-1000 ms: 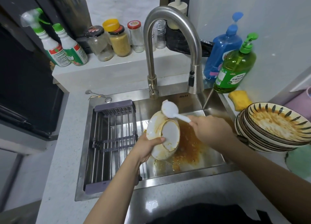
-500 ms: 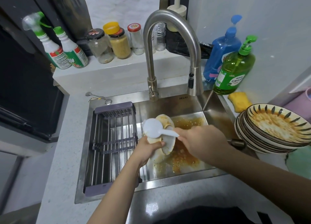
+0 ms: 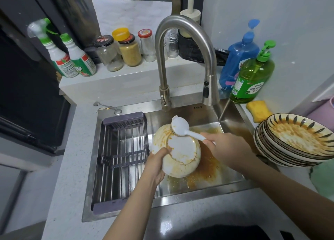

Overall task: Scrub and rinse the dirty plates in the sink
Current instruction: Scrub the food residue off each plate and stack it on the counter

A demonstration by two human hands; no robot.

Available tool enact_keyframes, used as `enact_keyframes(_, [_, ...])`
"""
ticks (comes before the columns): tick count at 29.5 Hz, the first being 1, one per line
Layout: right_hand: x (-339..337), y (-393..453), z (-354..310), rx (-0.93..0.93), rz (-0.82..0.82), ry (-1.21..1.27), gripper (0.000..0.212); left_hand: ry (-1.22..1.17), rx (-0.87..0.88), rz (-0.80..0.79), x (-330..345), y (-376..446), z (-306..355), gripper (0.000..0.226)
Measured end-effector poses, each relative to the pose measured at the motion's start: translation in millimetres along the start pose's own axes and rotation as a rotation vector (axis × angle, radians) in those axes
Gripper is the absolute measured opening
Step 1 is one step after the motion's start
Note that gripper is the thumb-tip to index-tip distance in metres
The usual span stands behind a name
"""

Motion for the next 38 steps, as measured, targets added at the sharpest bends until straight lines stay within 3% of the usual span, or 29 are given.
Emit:
enact_keyframes(3, [-0.1, -4.7, -2.2, -0.001, 0.021, 0.01, 0.036, -0.055, -0.028, 0.036, -1.2, 3.7, 6.0, 0.055])
enact_keyframes(6, [-1.1, -4.0, 5.2, 0.035, 0.032, 0.018, 0.037, -0.099, -0.065, 0.042, 2.1, 4.9, 9.9, 0.039])
enact_keyframes(12, [-5.3, 6.0, 7.3, 0.054, 0.028, -0.038, 0.036, 0.026, -0.107, 0.053, 2.4, 4.3, 8.3, 0.023])
enact_keyframes(16, [-12.0, 13.5, -23.1, -0.065, 0.01, 0.034, 0.035, 0.161, -0.011, 0.027, 5.9, 5.2, 13.3, 0.03])
enact_keyframes(21, [-10.2, 29.9, 14.3, 0.083, -0.082, -0.063, 0.033, 0.204, 0.117, 0.029, -2.7, 5.3, 27.5, 0.053])
enact_keyframes(25, [-14.1, 16.8, -16.5, -0.01, -0.085, 0.075, 0.03, 0.316, 0.169, 0.011, -0.7, 3.8, 29.5, 0.052])
enact_keyframes(30, [-9.1, 31.1, 7.5, 0.07, -0.139, -0.052, 0.035, 0.327, 0.182, 0.005, -7.4, 0.4, 29.8, 0.046])
enact_keyframes(34, [-20.2, 26.9, -12.6, -0.03, -0.123, 0.014, 0.033, 0.541, 0.259, -0.015, -5.9, 0.1, 36.2, 0.041])
enact_keyframes(38, [-17.0, 34.3, 0.6, 0.041, -0.216, -0.104, 0.033, 0.631, 0.289, -0.024, -6.7, -3.2, 37.9, 0.039])
Point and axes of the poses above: each hand's wrist, its own y-axis towards the middle knuckle, its own x-axis out of the palm, z = x × y, the point moved 9 cm from there along y, towards the middle knuckle, and after that the axes turned 10 degrees about z, right-handed, at the moved point
